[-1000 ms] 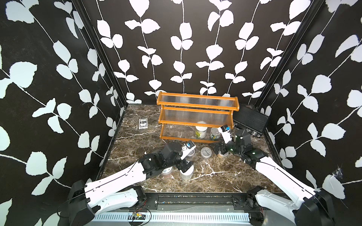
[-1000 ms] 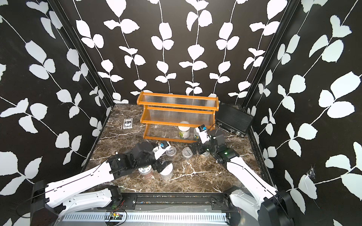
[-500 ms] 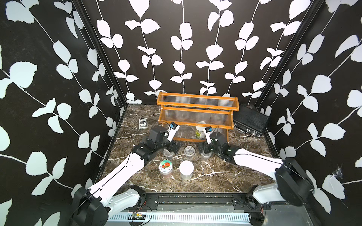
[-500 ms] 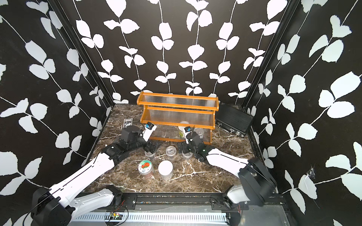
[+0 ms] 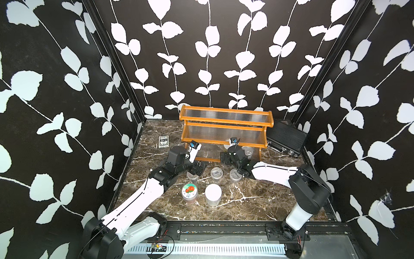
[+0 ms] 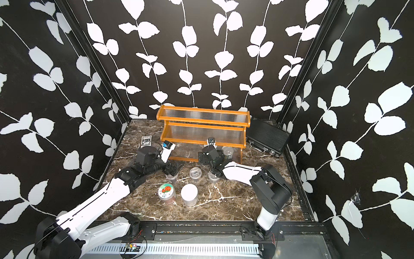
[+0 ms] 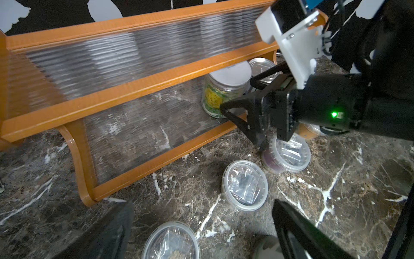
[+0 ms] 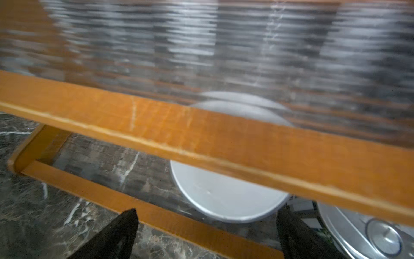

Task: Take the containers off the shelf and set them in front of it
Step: 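Pick up a container from the shelf.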

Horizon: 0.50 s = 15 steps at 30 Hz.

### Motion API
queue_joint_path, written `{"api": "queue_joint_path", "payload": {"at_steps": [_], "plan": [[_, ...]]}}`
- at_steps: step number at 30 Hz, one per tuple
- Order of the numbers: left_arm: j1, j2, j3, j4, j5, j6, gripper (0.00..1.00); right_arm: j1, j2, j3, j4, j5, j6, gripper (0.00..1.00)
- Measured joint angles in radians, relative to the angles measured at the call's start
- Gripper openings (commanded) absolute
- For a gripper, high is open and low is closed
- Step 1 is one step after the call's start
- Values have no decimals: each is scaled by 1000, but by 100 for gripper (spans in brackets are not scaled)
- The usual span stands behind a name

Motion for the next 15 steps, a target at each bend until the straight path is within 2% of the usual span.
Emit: {"api": "queue_joint_path", "payload": {"at_steps": [7, 15], "plan": [[0, -3, -5, 0, -5, -14, 99, 0, 75, 37, 51, 94, 0, 100], [0, -15, -18, 2, -13, -22, 99, -13, 143, 100, 114, 139, -2, 100]]}}
